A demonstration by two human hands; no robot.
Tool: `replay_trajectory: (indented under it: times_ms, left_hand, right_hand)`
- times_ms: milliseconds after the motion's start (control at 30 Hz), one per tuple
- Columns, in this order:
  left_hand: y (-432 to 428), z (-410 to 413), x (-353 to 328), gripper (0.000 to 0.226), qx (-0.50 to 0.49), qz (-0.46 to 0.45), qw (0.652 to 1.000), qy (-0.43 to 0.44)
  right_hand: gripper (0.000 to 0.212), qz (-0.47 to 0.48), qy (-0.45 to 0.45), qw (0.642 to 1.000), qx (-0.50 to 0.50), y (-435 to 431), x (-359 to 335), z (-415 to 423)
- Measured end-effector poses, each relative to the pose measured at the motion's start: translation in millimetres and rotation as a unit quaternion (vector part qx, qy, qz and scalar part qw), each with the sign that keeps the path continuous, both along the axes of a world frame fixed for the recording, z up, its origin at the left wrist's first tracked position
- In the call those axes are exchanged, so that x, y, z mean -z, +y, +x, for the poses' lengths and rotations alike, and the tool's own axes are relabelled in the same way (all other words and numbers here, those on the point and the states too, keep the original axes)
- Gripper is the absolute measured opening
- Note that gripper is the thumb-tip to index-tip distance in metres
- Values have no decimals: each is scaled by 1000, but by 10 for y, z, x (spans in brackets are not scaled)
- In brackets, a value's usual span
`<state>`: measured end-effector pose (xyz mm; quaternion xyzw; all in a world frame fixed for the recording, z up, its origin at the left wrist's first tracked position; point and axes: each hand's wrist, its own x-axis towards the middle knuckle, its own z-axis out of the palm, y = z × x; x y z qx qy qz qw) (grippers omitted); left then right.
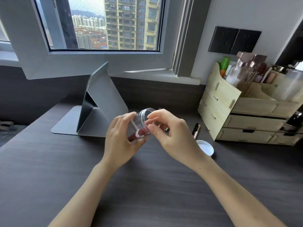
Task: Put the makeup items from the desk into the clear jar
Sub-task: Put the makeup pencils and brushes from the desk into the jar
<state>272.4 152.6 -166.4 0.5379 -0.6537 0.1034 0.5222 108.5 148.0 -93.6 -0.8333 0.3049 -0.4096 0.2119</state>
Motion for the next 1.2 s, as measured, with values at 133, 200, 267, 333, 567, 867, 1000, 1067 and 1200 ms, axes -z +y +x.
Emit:
replay_trajectory:
  times_ms: [133,200,267,333,567,867,1000,1067,1200]
  left_hand:
    - [12,9,-24,74,-6,-28,999,37]
    - [14,17,-27,75,-16,-32,998,52]
    - [13,21,-31,77,-25,-30,997,65]
    - [18,23,-30,78,-32,-21,997,73]
    - [26,-17,-33,81,-22,-15,998,52]
    - [17,-11,-10,76,-14,-7,998,53]
    - [21,-1,-9,79,-14,-5,998,55]
    - [19,-3,-9,79,-15,-7,998,57]
    - [27,-9,-7,80,-10,-4,998,54]
  right_hand:
    - [11,22,-68,997,-21,-15,-62,-160]
    - [12,110,-149,982,26,-176,-71,-339]
    - [17,125,-139,971,150,-490,35,-561]
    - [15,99,-43,952,285,-846,207,-774]
    - [14,164,239,874,391,-1471,528,-830]
    - [21,244,291,826,415,-1657,611,-583]
    - [19,236,300,827,413,-1655,624,-575]
    - [23,214,325,823,414,-1642,629,-564]
    - [20,228,233,860,392,-1544,538,-654]
